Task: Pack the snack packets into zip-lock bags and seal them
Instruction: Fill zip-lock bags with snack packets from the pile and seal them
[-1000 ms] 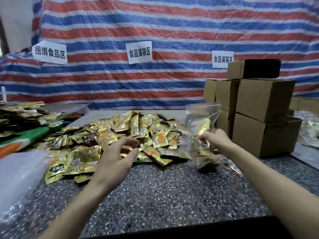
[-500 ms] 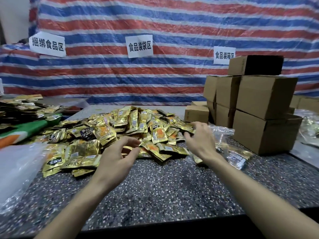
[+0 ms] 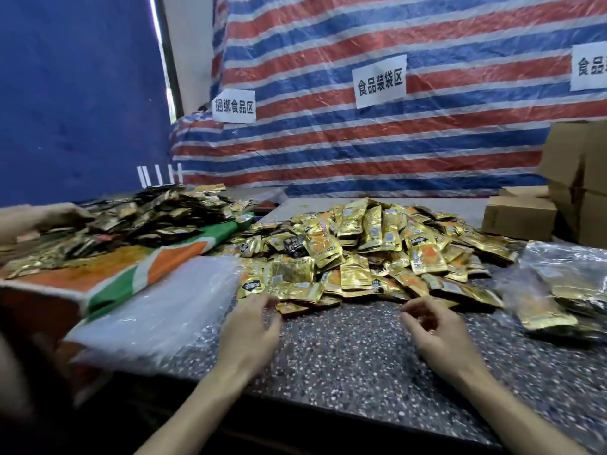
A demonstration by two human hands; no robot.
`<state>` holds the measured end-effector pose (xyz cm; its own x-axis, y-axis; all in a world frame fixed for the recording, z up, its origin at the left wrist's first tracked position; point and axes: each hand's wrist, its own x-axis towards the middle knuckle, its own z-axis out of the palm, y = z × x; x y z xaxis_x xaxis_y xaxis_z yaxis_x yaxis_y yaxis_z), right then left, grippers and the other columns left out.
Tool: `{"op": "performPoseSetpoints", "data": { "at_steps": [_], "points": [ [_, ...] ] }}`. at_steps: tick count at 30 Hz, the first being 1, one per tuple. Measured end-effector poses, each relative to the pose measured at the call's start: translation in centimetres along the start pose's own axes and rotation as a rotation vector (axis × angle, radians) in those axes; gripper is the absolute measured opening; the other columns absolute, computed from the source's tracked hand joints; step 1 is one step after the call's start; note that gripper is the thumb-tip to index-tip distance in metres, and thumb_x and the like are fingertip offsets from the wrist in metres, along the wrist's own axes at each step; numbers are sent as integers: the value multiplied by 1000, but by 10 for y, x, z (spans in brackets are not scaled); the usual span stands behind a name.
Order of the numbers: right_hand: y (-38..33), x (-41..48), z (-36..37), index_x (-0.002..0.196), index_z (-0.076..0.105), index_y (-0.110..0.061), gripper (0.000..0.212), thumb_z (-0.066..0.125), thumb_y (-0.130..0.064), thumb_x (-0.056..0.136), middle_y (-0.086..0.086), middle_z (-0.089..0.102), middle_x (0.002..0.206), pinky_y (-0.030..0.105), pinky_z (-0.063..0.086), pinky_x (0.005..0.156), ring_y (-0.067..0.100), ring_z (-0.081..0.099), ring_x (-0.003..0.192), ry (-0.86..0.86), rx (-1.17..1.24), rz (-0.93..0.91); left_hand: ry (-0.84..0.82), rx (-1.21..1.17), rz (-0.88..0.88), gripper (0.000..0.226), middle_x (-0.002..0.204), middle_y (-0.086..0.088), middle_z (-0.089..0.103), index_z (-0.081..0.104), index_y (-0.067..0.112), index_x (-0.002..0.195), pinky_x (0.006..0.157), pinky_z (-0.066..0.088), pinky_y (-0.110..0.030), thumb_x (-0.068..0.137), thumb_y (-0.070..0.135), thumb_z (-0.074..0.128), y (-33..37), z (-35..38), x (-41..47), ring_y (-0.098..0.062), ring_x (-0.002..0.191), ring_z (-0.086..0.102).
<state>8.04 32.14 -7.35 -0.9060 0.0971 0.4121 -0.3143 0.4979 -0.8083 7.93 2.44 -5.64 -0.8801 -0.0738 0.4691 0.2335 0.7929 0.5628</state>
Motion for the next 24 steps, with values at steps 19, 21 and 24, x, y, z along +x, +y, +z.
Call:
{"op": "performPoseSetpoints", "data": {
  "at_steps": [19, 21, 24],
  "points": [
    [10, 2, 0, 85, 66, -25, 11, 69, -16, 91, -4, 69, 81, 35, 56, 67, 12, 64, 70, 5, -16, -55, 37, 567, -523, 30, 75, -5, 71, 64, 10, 74, 62, 44, -30, 81, 36, 79, -93, -76, 68, -26, 68, 65],
    [11, 1, 0, 85, 66, -25, 11, 69, -16, 91, -4, 69, 81, 33, 55, 65, 9, 64, 71, 6, -15, -59, 57, 491, -540, 38, 79, -8, 71, 64, 8, 79, 66, 43, -33, 84, 44, 75, -90, -82, 70, -28, 72, 65],
    [11, 1, 0, 86, 66, -25, 10, 68, -16, 91, -4, 69, 81, 31, 55, 64, 11, 64, 70, 3, -13, -55, 182, 394, -371, 32, 77, -7, 66, 56, 12, 75, 63, 43, -35, 96, 37, 57, -73, -81, 69, -29, 72, 61]
  ]
}}
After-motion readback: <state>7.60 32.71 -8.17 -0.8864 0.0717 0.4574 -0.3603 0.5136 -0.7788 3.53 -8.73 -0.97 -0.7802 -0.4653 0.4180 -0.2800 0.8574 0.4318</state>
